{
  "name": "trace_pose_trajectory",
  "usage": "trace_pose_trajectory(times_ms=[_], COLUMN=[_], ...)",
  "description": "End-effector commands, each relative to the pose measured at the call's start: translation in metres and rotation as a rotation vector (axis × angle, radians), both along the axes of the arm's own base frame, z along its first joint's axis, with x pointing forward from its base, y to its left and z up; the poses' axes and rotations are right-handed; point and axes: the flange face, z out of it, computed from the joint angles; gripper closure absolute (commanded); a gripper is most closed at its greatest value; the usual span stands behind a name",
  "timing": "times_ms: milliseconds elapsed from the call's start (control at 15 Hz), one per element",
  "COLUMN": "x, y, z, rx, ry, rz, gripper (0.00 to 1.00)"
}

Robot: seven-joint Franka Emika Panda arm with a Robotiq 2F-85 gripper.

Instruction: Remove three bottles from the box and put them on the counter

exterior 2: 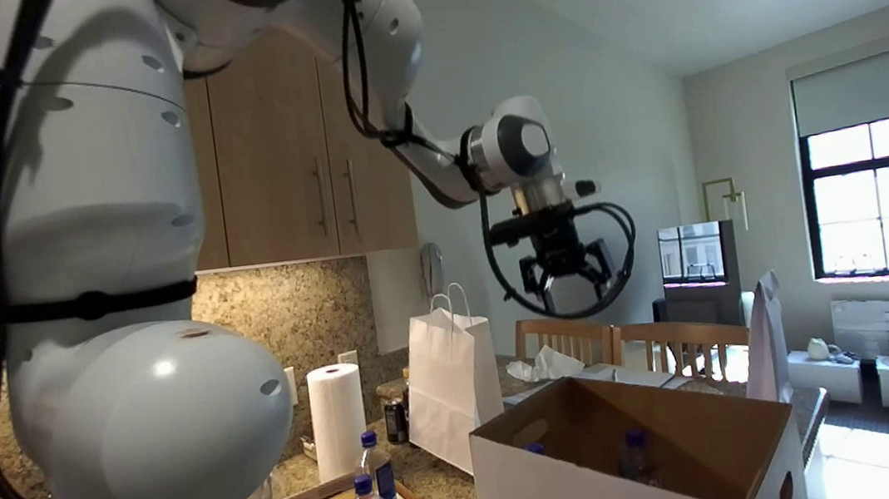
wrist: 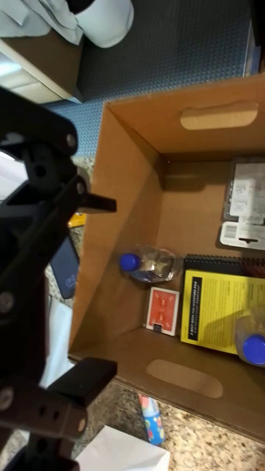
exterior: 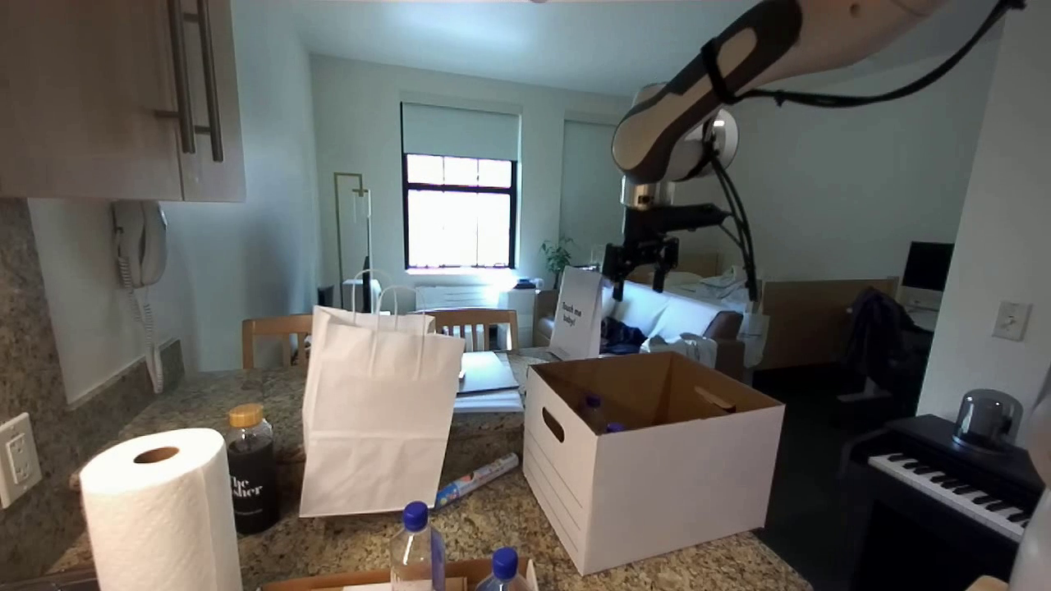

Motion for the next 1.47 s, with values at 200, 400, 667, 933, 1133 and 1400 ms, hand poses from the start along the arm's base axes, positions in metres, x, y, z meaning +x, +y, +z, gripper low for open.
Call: trace_pose_trajectory(times_ms=[200, 400, 667, 933, 1133, 1400], x=[0.029, 0.043, 0.068, 0.098, 0.115, 0.127], y=[0.021, 0.017, 0.009, -0.006, -0.018, -0.025], z=[-0.141, -0.185, -0.214, -0.222, -0.223, -0.220], rx=[0.010, 0.037, 0.027, 0.015, 0.017, 0.059], ry=[0.069, 0.084, 0.111, 0.121, 0.122, 0.150], rz=[0.030, 0.077, 0.161, 0.197, 0.184, 0.197], gripper=[0.00, 0.00, 0.00, 0.00, 0.00, 0.00])
